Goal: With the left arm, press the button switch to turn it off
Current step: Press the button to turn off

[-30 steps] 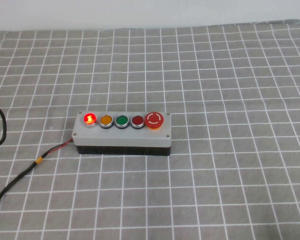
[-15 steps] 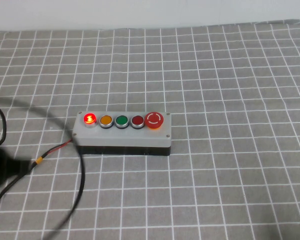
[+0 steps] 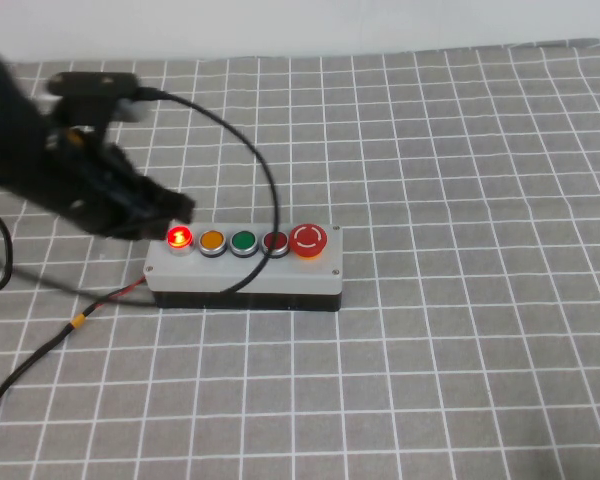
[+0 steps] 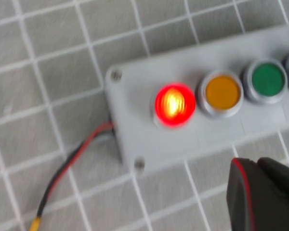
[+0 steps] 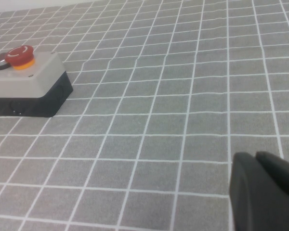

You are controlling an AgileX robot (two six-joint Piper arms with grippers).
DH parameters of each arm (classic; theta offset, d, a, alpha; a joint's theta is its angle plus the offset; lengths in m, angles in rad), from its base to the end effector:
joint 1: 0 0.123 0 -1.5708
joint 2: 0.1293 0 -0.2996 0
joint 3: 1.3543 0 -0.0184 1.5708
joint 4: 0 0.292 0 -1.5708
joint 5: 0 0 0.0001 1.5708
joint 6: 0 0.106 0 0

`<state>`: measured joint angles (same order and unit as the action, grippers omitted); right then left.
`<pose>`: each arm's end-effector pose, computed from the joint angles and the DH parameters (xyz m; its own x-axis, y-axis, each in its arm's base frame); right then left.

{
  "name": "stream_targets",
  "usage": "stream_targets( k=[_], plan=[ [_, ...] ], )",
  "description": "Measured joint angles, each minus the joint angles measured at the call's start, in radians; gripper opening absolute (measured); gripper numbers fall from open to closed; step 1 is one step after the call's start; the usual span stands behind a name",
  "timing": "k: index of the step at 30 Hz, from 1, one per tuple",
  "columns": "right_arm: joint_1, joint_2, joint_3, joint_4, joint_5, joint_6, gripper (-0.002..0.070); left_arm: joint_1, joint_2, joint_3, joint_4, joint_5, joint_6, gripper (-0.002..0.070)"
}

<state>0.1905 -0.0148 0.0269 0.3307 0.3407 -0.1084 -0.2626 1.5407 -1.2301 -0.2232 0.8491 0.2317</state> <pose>0.0904 0.0292 0.1715 -0.2956 0.1486 -0.9437 -0.2364 0.9457 0.2230 0.3523 -0.1129 0.2831 -0.8119 0.3027 -0.4992 0.4030 0.9093 -0.1040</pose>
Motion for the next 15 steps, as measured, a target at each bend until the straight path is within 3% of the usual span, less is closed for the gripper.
stream_targets(
  k=[15],
  plan=[
    [0.0, 0.0, 0.0, 0.0, 0.0, 0.0, -0.0017, -0.021, 0.23, -0.14, 0.032, 0.01, 0.006, -0.0003]
  ],
)
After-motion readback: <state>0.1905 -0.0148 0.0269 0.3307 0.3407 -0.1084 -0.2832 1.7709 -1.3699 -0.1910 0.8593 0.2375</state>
